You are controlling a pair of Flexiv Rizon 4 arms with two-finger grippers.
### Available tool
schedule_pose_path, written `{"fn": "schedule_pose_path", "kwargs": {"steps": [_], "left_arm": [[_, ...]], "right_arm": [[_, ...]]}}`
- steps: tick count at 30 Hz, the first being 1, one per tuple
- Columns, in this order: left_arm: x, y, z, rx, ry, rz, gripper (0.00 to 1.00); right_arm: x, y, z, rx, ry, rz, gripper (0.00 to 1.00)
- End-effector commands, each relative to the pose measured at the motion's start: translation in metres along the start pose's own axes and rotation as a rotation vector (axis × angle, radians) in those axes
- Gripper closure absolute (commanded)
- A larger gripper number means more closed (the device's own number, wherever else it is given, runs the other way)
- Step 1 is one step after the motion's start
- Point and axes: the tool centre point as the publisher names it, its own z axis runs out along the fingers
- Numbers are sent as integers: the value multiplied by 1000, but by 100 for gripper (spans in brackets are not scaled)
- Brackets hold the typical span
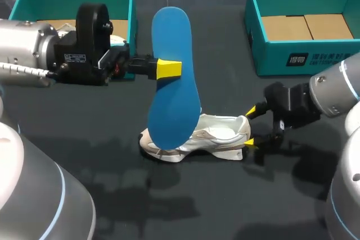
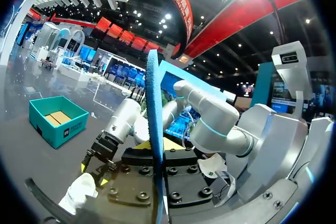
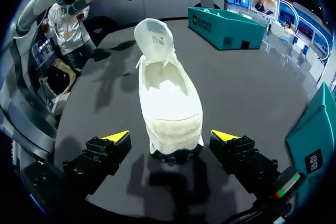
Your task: Take the shoe out of the shoebox, open the shoe tongue, remove and reinsert the insole, then place the shoe into the shoebox
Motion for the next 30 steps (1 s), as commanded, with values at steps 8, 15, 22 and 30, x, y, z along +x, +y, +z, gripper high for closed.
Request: {"fn": "schedule_pose_path", "kwargs": {"steps": [8,15,22,30], "left_arm": [[-1,0,2,1,1,0,100],[-1,0,2,1,1,0,100],[-1,0,2,1,1,0,100],[-1,0,2,1,1,0,100]], "right_arm": [[8,39,-10,399,7,39,0],[14,48,-19,655,2,196,0],[14,48,-19,655,2,196,0],[11,63,-6,774,34,253,0]]}}
